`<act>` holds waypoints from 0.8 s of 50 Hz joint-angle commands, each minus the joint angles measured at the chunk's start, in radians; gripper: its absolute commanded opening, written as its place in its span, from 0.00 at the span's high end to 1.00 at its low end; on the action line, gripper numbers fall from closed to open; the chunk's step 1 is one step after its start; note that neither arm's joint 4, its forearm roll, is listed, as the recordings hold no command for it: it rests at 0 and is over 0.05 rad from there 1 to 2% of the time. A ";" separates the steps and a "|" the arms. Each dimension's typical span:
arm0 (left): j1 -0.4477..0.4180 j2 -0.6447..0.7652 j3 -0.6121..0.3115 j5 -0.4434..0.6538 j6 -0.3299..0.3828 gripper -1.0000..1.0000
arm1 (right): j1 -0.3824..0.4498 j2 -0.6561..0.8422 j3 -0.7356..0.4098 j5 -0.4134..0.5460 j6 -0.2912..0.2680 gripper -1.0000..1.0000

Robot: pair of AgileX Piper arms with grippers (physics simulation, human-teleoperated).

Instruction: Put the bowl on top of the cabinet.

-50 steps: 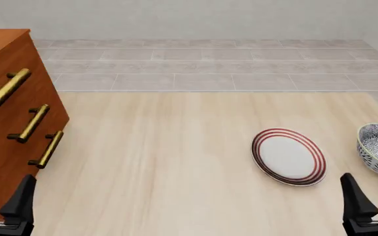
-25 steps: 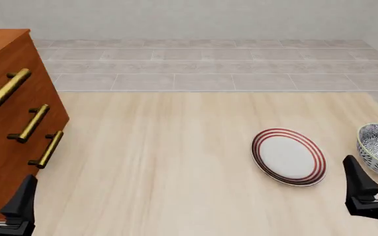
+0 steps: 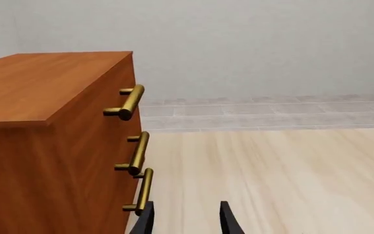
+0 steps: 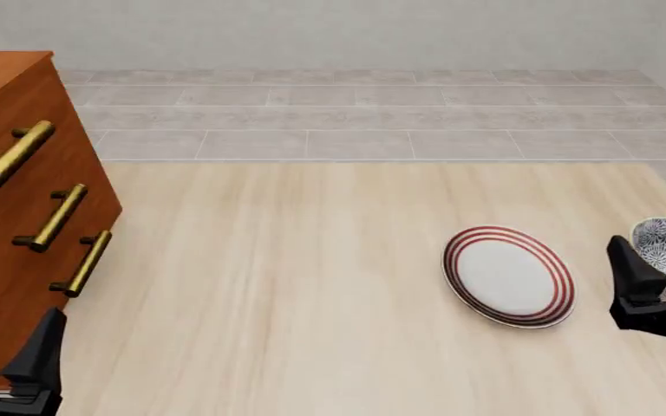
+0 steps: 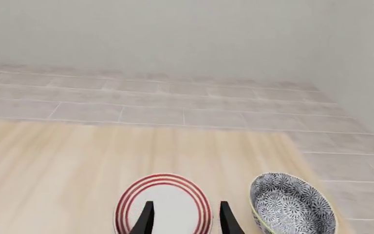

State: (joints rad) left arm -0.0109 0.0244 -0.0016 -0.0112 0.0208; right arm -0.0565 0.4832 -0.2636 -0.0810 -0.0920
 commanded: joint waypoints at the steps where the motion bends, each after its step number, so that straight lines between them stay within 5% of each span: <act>1: -0.003 0.002 0.000 -0.001 -0.002 0.00 | -0.024 0.118 -0.066 -0.003 -0.061 0.00; 16: -0.015 0.012 0.000 -0.009 -0.005 0.00 | -0.062 0.175 -0.173 0.075 -0.019 0.00; 40: -0.026 -0.001 -0.001 0.006 -0.022 0.00 | -0.155 0.242 -0.280 0.115 -0.042 0.00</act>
State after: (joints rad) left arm -0.0329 0.0241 -0.0027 -0.0059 0.0034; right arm -0.1779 0.6934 -0.4965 0.0136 -0.1337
